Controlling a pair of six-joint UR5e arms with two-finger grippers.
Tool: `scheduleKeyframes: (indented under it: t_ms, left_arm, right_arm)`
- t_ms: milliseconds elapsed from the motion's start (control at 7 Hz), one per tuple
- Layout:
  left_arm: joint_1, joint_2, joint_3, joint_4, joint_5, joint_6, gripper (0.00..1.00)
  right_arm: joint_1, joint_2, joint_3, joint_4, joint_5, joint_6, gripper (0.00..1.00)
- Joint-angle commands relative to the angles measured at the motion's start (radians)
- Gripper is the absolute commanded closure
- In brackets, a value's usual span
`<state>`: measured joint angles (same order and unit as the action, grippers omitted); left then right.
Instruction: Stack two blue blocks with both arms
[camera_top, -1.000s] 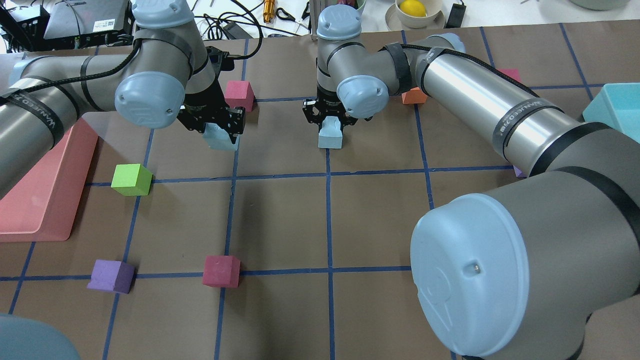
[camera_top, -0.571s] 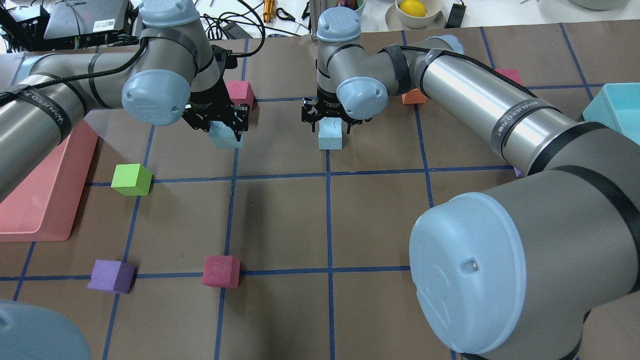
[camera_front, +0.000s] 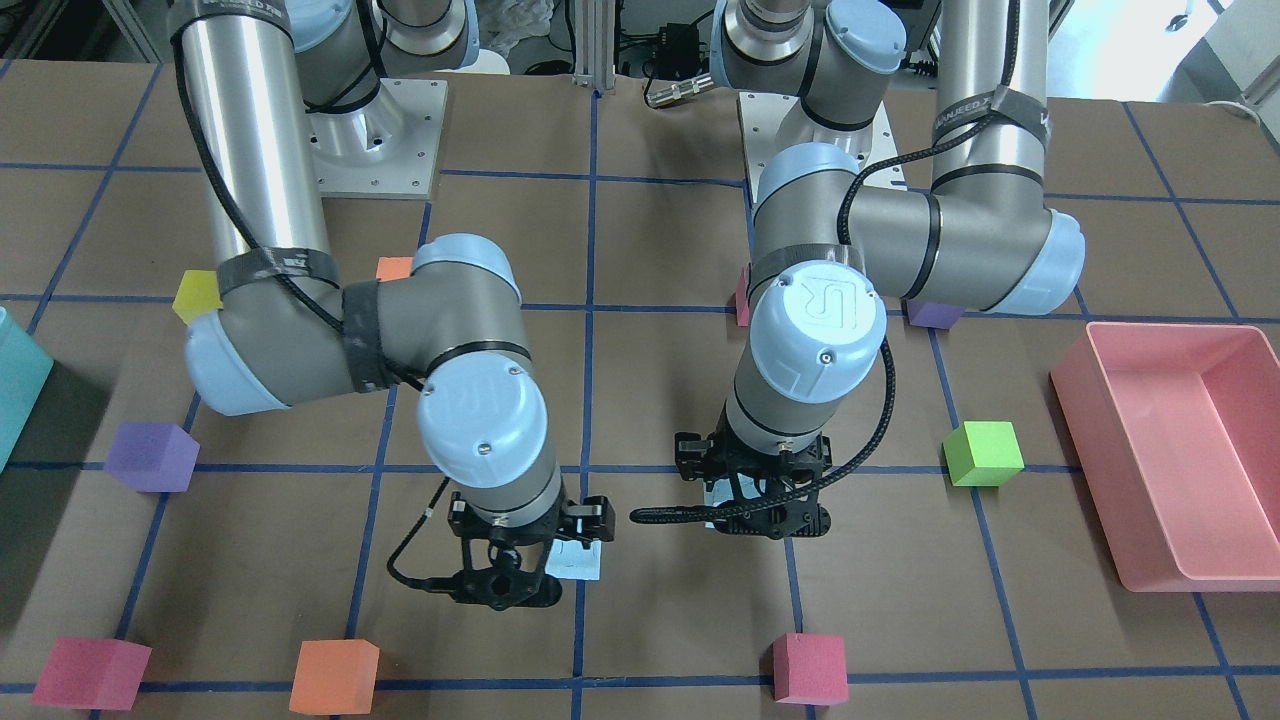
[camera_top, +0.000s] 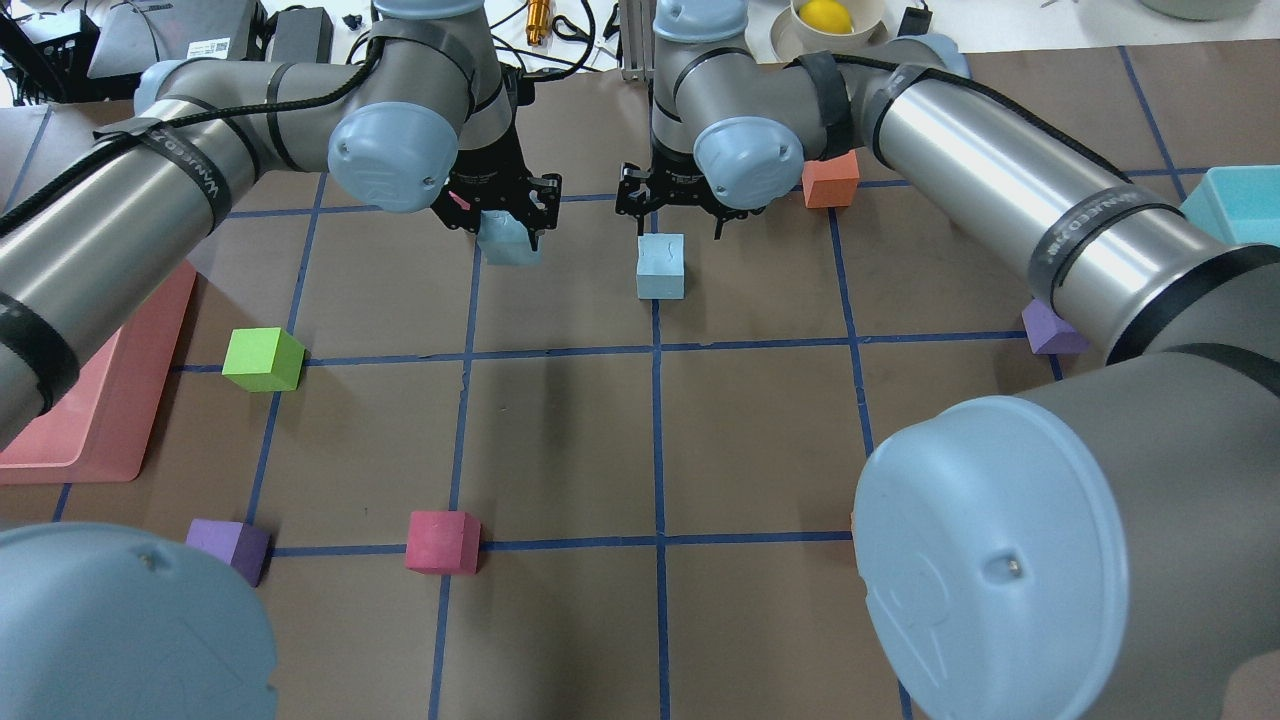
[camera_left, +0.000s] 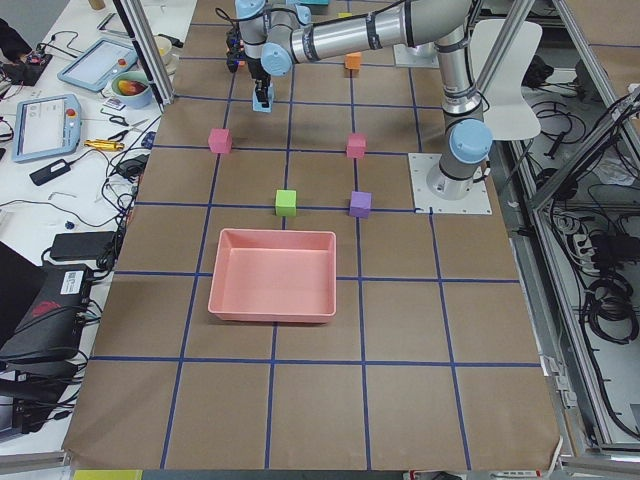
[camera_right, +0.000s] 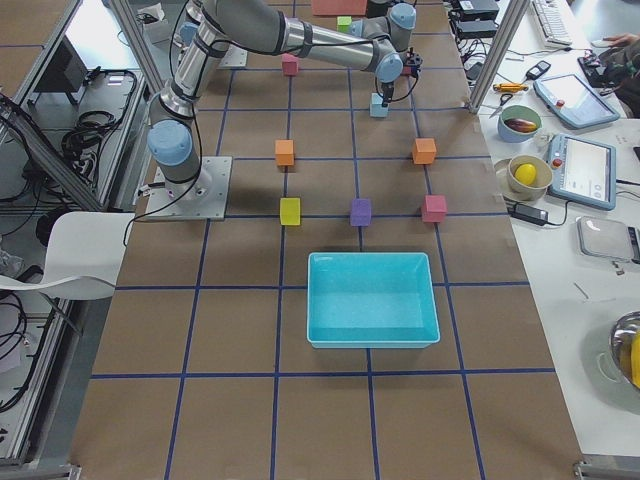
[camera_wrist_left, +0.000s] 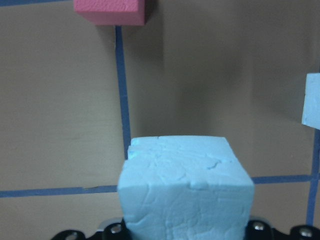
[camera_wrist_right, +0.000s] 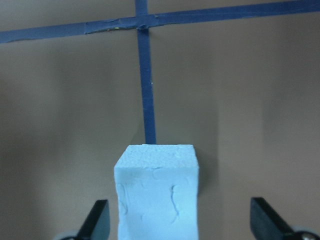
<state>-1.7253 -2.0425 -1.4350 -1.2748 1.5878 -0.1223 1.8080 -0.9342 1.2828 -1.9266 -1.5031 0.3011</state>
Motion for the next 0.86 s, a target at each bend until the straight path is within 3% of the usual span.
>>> scheduleKeyframes:
  t_ms: [0, 286, 571, 714]
  left_arm:
    - [-0.045, -0.045, 0.059, 0.0, -0.049, -0.077, 0.53]
    - [-0.12, -0.123, 0.161, -0.004, -0.051, -0.149, 0.48]
    - [-0.203, -0.178, 0.2, -0.024, -0.048, -0.172, 0.48]
    - [-0.207, -0.191, 0.2, -0.018, -0.048, -0.175, 0.48]
  right_arm:
    - [-0.131, -0.119, 0.009, 0.137, 0.007, -0.092, 0.0]
    - [-0.189, -0.255, 0.03, 0.282, -0.003, -0.155, 0.0]
    - [-0.265, -0.427, 0.088, 0.427, -0.005, -0.245, 0.0]
    - [-0.263, -0.469, 0.114, 0.414, -0.003, -0.25, 0.0]
